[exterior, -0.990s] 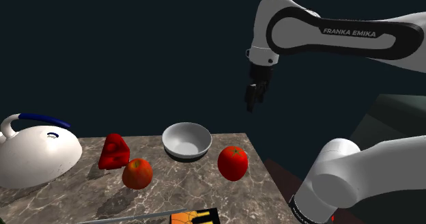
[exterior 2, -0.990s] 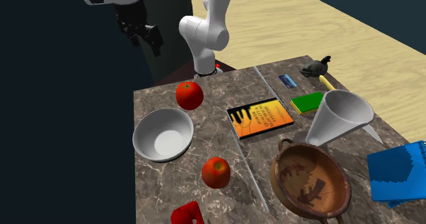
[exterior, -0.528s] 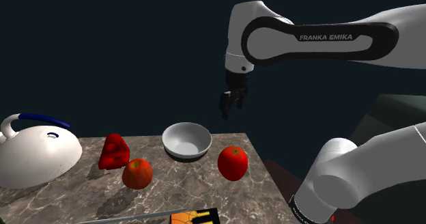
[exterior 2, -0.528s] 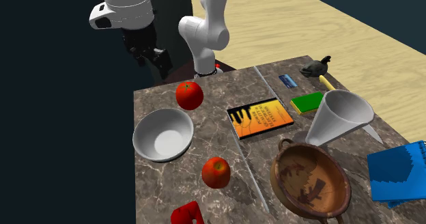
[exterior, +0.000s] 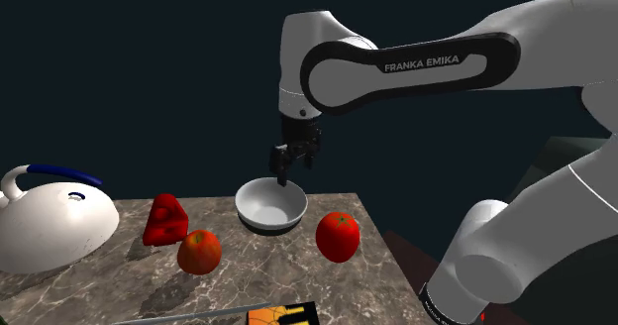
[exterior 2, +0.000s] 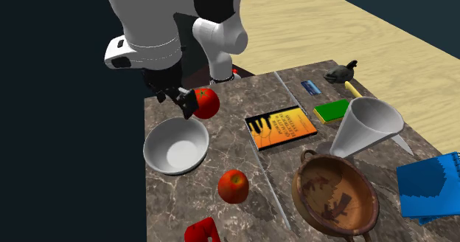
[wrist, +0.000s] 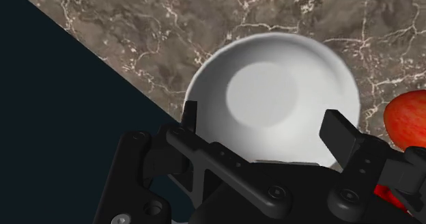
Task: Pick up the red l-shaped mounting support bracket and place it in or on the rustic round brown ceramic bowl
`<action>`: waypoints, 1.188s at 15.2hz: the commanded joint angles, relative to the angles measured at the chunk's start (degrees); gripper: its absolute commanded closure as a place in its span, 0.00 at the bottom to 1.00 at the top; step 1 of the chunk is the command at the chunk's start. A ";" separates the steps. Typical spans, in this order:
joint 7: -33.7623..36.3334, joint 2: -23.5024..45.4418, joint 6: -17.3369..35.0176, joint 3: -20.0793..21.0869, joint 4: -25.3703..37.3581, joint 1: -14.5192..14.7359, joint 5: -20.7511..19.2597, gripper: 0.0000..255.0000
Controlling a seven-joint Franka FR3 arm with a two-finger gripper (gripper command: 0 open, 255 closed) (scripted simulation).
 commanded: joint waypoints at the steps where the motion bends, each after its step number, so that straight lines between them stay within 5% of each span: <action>1: 2.91 3.64 1.71 1.97 2.36 0.03 -0.67 0.00; 10: 17.69 22.53 5.81 9.50 17.10 1.41 -9.35 0.00; 18: 29.50 41.82 3.22 10.69 36.63 8.35 -21.13 0.00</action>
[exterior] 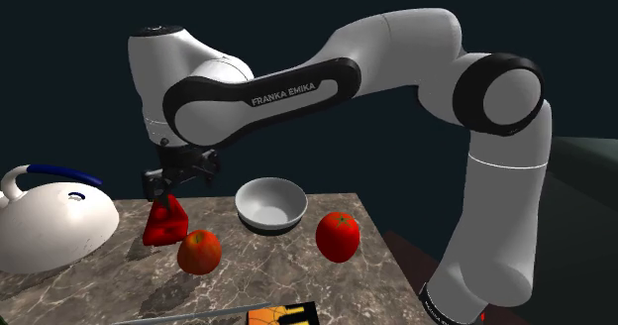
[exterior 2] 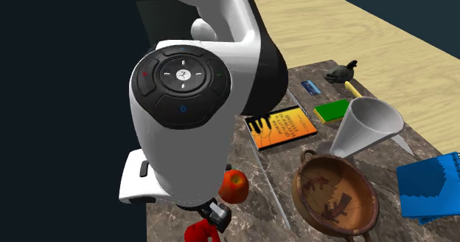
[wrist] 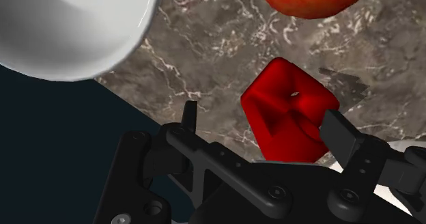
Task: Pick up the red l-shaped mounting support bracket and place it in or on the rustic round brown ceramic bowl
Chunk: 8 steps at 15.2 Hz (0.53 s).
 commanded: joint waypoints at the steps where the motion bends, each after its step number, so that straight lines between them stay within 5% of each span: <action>1: 2.00 4.37 -1.44 -0.36 5.42 2.13 -2.47 0.00; 4: 3.96 10.38 -3.55 -1.23 13.22 5.48 -5.35 0.00; 8: 4.34 11.01 -0.89 -1.58 11.10 5.19 -5.81 0.00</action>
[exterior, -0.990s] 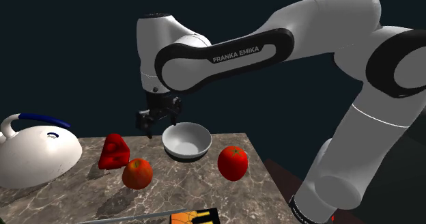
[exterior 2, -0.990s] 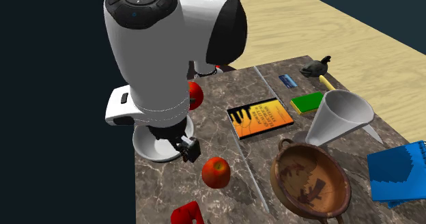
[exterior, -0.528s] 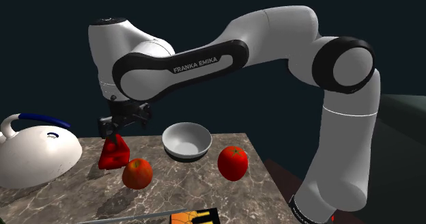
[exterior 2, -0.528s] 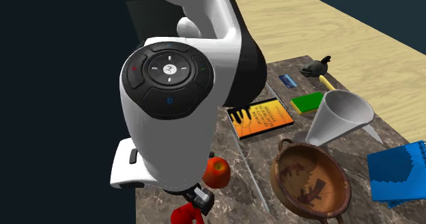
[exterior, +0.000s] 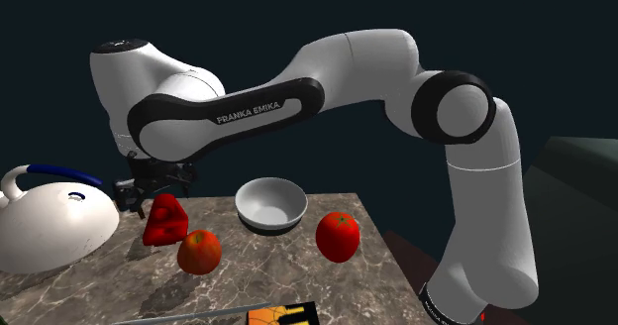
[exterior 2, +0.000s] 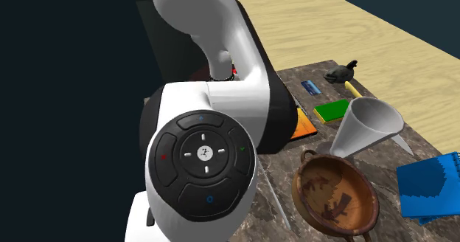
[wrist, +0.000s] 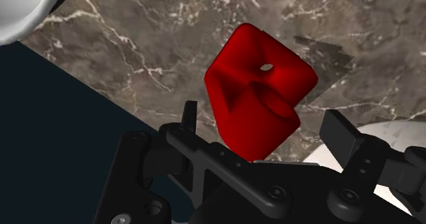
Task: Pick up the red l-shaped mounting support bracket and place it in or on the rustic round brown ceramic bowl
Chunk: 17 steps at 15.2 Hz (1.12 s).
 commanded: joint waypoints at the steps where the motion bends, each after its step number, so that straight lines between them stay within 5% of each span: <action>1: 0.24 0.54 1.17 -0.19 -0.66 -0.02 -0.34 0.00; 11: 0.51 1.08 2.80 -0.42 -1.82 -0.17 -0.72 0.00; 12: 0.51 1.08 2.80 -0.42 -1.82 -0.17 -0.72 1.00; 17: 0.56 1.12 2.87 -0.43 -1.87 -0.14 -0.74 1.00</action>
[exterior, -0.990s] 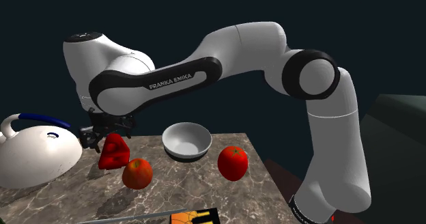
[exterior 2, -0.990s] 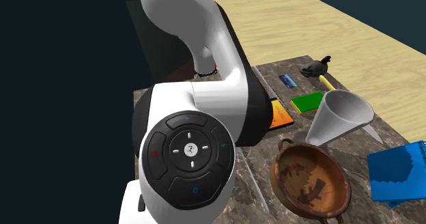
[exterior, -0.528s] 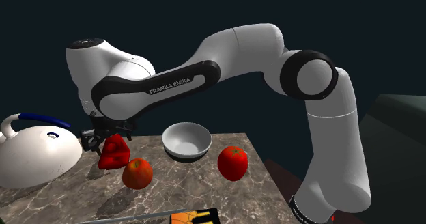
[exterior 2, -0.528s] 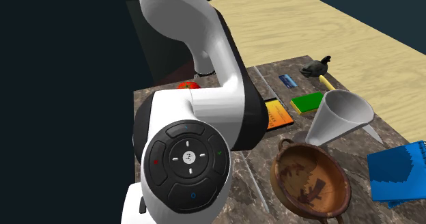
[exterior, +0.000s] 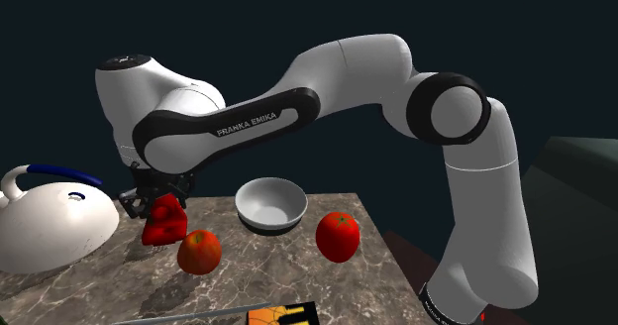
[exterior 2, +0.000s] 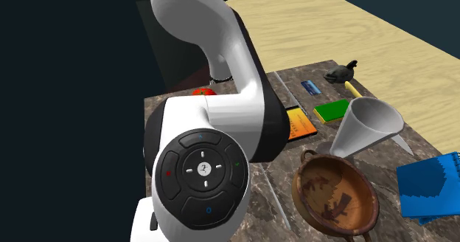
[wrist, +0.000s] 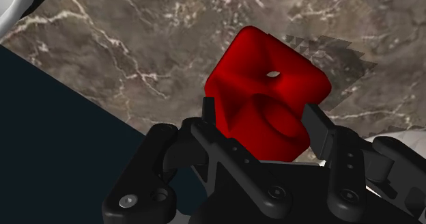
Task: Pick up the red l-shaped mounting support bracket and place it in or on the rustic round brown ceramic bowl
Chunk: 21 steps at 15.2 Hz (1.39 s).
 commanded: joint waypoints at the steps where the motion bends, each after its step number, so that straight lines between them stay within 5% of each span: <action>1: 0.00 0.10 -0.03 -0.01 -0.04 0.02 0.02 1.00; 21: -2.68 -1.56 -11.89 0.83 10.73 1.13 1.66 1.00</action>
